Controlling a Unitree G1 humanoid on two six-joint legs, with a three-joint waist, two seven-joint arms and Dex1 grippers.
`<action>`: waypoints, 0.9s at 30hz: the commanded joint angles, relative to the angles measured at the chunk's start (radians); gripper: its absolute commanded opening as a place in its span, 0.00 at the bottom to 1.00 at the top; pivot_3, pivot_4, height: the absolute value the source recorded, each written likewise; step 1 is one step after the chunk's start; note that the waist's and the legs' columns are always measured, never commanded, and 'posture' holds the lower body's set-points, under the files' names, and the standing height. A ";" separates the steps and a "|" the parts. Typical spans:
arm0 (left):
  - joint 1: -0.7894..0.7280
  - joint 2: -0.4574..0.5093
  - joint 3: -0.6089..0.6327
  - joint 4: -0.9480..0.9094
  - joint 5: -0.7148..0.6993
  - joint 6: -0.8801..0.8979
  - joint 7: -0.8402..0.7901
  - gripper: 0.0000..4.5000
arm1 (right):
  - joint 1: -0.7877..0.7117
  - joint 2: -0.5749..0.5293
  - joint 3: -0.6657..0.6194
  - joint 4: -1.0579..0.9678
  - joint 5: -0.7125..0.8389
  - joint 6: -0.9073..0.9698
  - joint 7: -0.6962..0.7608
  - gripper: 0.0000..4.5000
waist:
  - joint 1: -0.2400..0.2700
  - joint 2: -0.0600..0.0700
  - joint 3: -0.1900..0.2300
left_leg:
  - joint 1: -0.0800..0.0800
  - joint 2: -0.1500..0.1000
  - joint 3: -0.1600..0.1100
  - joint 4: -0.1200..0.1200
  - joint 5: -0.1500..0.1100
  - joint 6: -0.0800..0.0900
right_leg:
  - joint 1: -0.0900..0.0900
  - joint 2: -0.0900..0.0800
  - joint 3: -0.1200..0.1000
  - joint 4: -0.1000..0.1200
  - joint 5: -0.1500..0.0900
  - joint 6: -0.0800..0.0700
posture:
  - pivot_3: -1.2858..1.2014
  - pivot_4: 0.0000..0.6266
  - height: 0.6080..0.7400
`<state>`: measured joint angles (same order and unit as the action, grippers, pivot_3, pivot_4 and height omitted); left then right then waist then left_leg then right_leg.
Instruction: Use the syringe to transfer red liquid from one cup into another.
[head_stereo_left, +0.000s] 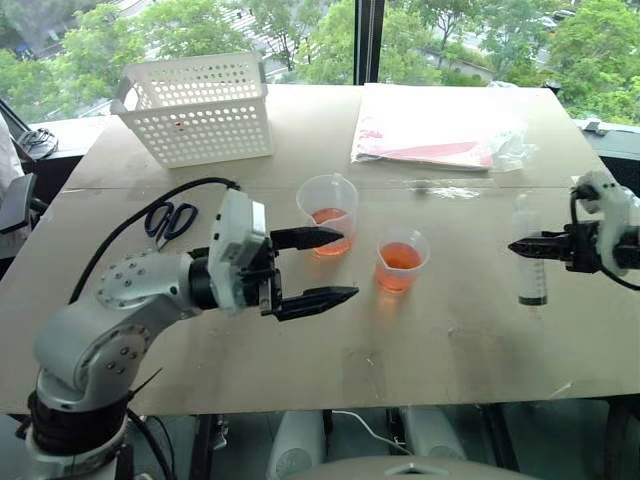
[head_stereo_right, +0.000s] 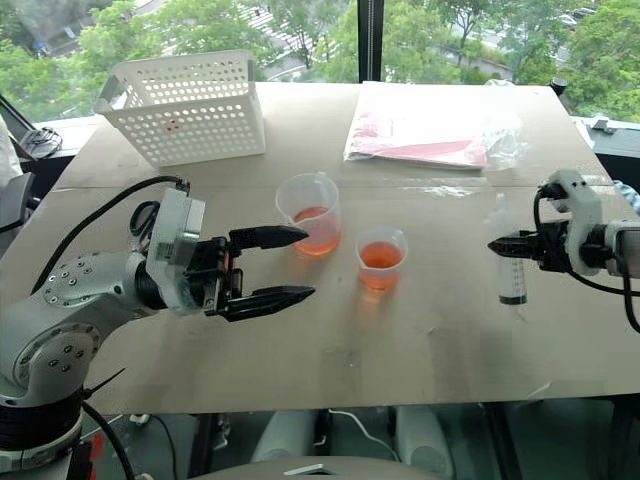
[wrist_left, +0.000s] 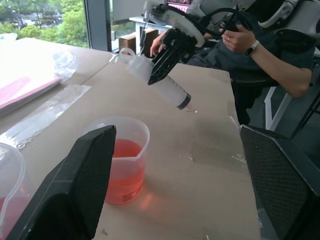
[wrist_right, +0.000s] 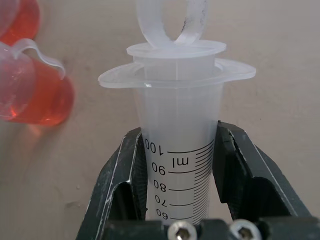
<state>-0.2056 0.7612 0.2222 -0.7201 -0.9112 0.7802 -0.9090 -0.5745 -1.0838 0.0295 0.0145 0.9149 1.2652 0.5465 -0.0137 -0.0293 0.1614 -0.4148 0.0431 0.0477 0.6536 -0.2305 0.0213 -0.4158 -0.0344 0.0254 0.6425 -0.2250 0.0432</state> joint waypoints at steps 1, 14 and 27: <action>0.033 0.022 0.034 -0.076 -0.047 -0.017 0.028 0.89 | -0.114 0.047 0.129 0.146 -0.170 -0.042 0.063 0.31 | 0.000 0.000 0.000 | 0.000 0.000 0.000 0.000 0.000 0.000 | 0.000 0.000 0.000 0.000 0.001 -0.001 | 0.52 0.24 1.00; 0.108 0.031 0.072 -0.117 -0.129 -0.026 0.167 0.89 | -0.007 -0.030 0.101 0.114 -0.345 -0.276 0.400 0.99 | 0.014 0.000 0.000 | -0.001 0.000 0.000 -0.001 0.000 0.000 | 0.000 -0.001 -0.003 -0.001 0.001 -0.001 | 0.52 0.24 1.00; 0.472 -0.058 0.340 -0.004 -0.075 -0.077 0.331 0.89 | 0.967 0.298 -0.786 -0.357 -0.308 -0.863 0.613 0.99 | 0.024 0.001 -0.002 | 0.003 0.001 0.000 0.000 0.000 0.000 | 0.004 -0.001 -0.003 -0.001 -0.003 0.004 | 0.52 0.24 1.00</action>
<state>0.2509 0.7107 0.5107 -0.7318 -1.0009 0.7375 -0.5863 0.3735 -0.7894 -0.7079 -0.3082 0.6222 0.4669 1.1355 0.0100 -0.0279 0.1592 -0.4103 0.0457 0.0468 0.6536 -0.2309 0.0212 -0.4119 -0.0353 0.0236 0.6415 -0.2280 0.0473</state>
